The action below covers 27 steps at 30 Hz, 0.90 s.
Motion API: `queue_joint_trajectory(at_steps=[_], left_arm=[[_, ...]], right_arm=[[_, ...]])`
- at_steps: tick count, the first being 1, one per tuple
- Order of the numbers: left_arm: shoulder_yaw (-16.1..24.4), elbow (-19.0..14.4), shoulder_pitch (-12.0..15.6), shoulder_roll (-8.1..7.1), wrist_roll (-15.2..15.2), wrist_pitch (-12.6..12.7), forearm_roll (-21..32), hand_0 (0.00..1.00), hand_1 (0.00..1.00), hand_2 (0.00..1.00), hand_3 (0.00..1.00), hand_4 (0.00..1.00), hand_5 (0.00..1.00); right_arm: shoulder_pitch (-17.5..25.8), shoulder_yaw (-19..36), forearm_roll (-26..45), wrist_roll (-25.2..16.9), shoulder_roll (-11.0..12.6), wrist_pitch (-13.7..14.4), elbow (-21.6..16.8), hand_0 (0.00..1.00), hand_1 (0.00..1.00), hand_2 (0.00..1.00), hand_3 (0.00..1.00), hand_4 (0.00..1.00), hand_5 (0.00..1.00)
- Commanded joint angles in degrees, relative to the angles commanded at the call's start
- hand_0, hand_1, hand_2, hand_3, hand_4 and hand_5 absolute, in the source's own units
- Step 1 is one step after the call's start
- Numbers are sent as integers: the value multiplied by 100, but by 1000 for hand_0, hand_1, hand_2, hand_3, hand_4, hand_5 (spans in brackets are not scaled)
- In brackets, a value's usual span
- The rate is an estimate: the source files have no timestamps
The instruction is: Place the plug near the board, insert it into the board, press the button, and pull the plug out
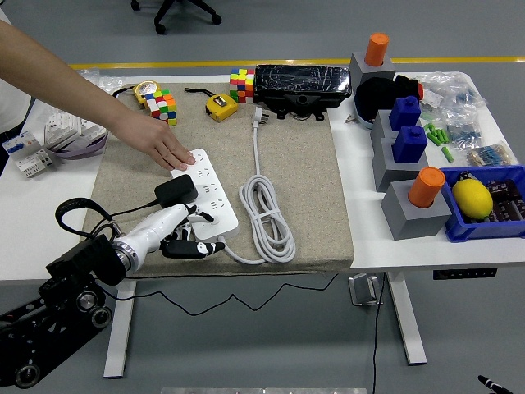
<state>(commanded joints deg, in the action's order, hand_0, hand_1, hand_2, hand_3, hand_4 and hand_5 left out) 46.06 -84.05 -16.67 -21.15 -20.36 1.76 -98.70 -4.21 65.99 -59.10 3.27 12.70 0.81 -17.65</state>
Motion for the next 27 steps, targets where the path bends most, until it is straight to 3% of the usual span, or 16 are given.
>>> queue_joint_trajectory(at_steps=[11, 15, 19, 20, 23, 25, 26, 27], left_arm=[[-125, 60, -43, 34, -75, -61, -48, 94, 51, 135, 771, 889, 561], [-87, 19, -28, 31, 22, 16, -84, 97, 52, 136, 762, 901, 576], [31, -58, 29, 19, 519, 474, -43, 97, 52, 136, 762, 901, 576], [81, -61, 40, 21, 706, 664, 79, 185, 98, 202, 698, 891, 554], [206, -11, 41, 42, 1353, 1363, 377, 185, 98, 202, 698, 891, 554], [335, 95, 11, 66, 1596, 1694, 469, 185, 98, 202, 698, 891, 554], [387, 156, -10, 77, 1637, 1792, 484, 289, 202, 320, 654, 871, 521], [434, 226, -38, 91, 1644, 1844, 446, 289, 202, 320, 654, 871, 521]], right_arm=[[6, -15, 6, 1, 0, 0, 1, 653, 647, 629, 557, 984, 551], [4, 0, 5, -5, -2, 4, 1, 653, 647, 629, 557, 984, 551], [2, 11, 3, -4, -2, 6, 1, 653, 647, 629, 557, 984, 551], [2, 8, 2, -3, -2, 5, 2, 652, 646, 629, 557, 983, 551], [1, -3, 6, -2, -3, 4, 4, 652, 646, 629, 557, 983, 551], [-1, -8, 11, -3, -7, 2, 0, 652, 646, 629, 557, 983, 551], [-2, -9, 11, -3, -8, 2, 0, 652, 646, 629, 557, 984, 552], [-4, -12, 13, -3, -9, 2, -1, 652, 646, 629, 557, 984, 552]])
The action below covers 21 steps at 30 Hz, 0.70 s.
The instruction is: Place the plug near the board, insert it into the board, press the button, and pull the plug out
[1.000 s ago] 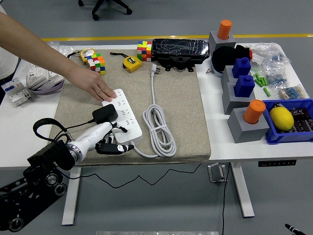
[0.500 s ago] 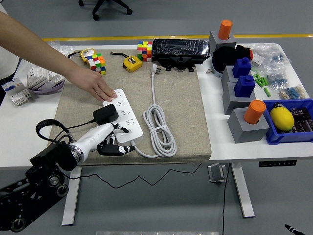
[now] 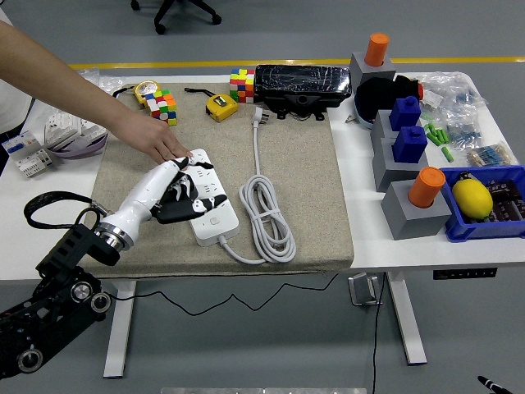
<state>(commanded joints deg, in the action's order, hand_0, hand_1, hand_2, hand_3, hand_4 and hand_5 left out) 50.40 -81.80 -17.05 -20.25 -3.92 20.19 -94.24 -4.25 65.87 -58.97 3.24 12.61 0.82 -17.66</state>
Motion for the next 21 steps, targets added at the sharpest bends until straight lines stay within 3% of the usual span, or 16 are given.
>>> queue_joint_trajectory(at_steps=[4, 5, 10, 11, 21], left_arm=[[152, 373, -136, 66, -94, 86, -375, 289, 202, 320, 654, 871, 521], [173, 458, -166, 82, -117, 102, -487, 666, 640, 609, 644, 904, 437], [190, 860, -309, 156, -376, 142, -806, 666, 640, 609, 644, 904, 437], [193, 914, -324, 166, -415, 128, -858, 760, 755, 709, 738, 998, 383], [67, 1272, -418, 211, -593, -193, -972, 764, 764, 717, 743, 998, 387]], right_arm=[[0, -6, 5, 1, 0, 0, -1, 652, 646, 629, 557, 984, 552], [3, -7, 7, 1, 0, 0, 1, 651, 647, 629, 557, 983, 551], [0, -8, 10, 4, 1, 0, 5, 651, 647, 629, 557, 983, 551], [-1, -5, 10, 4, -1, -1, 6, 651, 646, 628, 557, 983, 551], [1, -5, 13, 5, -3, -1, 6, 651, 647, 629, 557, 983, 552]])
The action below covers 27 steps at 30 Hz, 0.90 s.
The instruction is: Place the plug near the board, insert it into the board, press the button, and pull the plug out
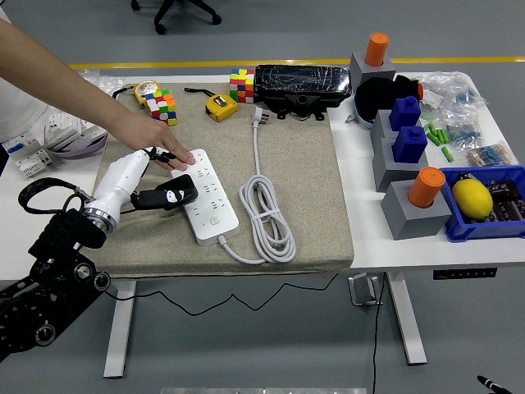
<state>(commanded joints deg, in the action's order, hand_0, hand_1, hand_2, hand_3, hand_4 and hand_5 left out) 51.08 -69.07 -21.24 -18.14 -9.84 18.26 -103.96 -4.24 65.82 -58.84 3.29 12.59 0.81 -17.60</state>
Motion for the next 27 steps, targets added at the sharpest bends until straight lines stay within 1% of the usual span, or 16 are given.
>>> queue_joint_trajectory(at_steps=[1, 2, 7, 8, 13, 14, 16, 19, 20, 25, 26, 27], left_arm=[[-32, 48, -19, 8, -16, -28, -6, 764, 764, 717, 743, 998, 387], [-56, 79, -32, 12, -24, -45, -1, 747, 705, 656, 717, 998, 382], [-214, 241, -113, 44, -43, -33, 46, 747, 705, 656, 717, 998, 382], [-240, 275, -131, 54, -38, -14, 61, 618, 577, 494, 550, 833, 168], [-347, 486, -229, 117, -9, 66, 160, 618, 577, 494, 550, 833, 168], [-362, 521, -246, 127, 20, 111, 179, 447, 449, 435, 518, 641, 103], [-400, 578, -281, 141, 90, 244, 213, 447, 449, 435, 518, 641, 103], [-426, 609, -311, 150, 129, 305, 260, 447, 449, 435, 518, 641, 103], [-443, 623, -333, 156, 139, 327, 285, 367, 406, 385, 501, 600, 15], [-450, 614, -339, 173, 174, 433, 319, 367, 406, 385, 501, 600, 15], [-449, 605, -334, 169, 190, 461, 317, 355, 395, 361, 475, 607, 2], [-442, 592, -324, 162, 217, 493, 325, 355, 395, 361, 475, 607, 2]], right_arm=[[-1, -1, -1, 0, -1, 0, -1, 651, 647, 629, 557, 983, 552], [-1, 0, -1, 0, -1, 1, -2, 651, 647, 629, 557, 984, 552], [-3, -4, 2, -3, 1, 3, -7, 651, 647, 629, 557, 984, 552], [-2, -6, 2, -2, 2, 3, -6, 652, 647, 629, 557, 983, 551], [-4, -14, 6, -2, 0, 2, -4, 652, 647, 629, 557, 983, 551], [-6, -11, 8, -2, -2, 3, -4, 651, 647, 629, 556, 982, 551], [-6, -11, 8, -2, -4, 1, -7, 651, 647, 629, 556, 982, 551], [-7, -7, 7, -2, -3, 4, -6, 651, 647, 629, 556, 982, 551], [-7, -9, 5, -1, 1, 3, -9, 652, 647, 629, 556, 983, 551], [0, -15, 0, -2, 7, 5, -16, 652, 647, 629, 556, 983, 551], [1, -20, 2, -1, 6, 4, -15, 652, 647, 629, 557, 983, 550], [2, -24, 3, -1, 6, 4, -16, 652, 647, 629, 557, 983, 550]])
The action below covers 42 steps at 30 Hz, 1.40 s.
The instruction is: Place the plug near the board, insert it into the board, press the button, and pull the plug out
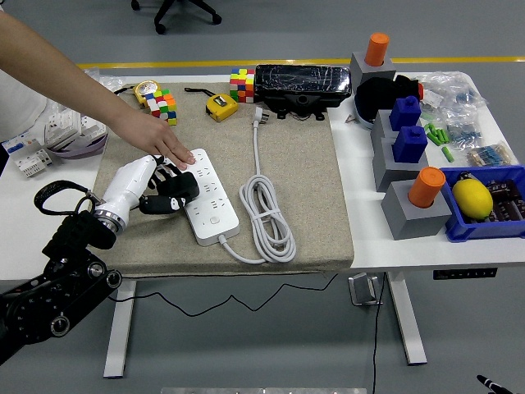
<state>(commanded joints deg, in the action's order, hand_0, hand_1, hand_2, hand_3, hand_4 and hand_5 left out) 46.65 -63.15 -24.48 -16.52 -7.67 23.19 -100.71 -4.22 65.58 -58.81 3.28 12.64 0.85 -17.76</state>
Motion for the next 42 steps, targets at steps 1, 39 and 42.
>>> queue_joint_trajectory(at_steps=[1, 39, 42], left_arm=[[15, -18, 13, -9, 29, 24, 5, 355, 395, 361, 475, 607, 2], [593, 203, 709, -315, 620, 180, 129, 695, 659, 601, 700, 998, 214], [651, 132, 752, -312, 623, 186, 124, 698, 662, 634, 720, 998, 261]], right_arm=[[0, -4, 1, 0, -1, 0, -1, 652, 647, 629, 557, 983, 550], [34, 9, -36, 4, -10, -6, -20, 653, 647, 629, 557, 983, 550], [33, 36, -43, 3, -16, -5, -25, 651, 647, 629, 557, 983, 550]])
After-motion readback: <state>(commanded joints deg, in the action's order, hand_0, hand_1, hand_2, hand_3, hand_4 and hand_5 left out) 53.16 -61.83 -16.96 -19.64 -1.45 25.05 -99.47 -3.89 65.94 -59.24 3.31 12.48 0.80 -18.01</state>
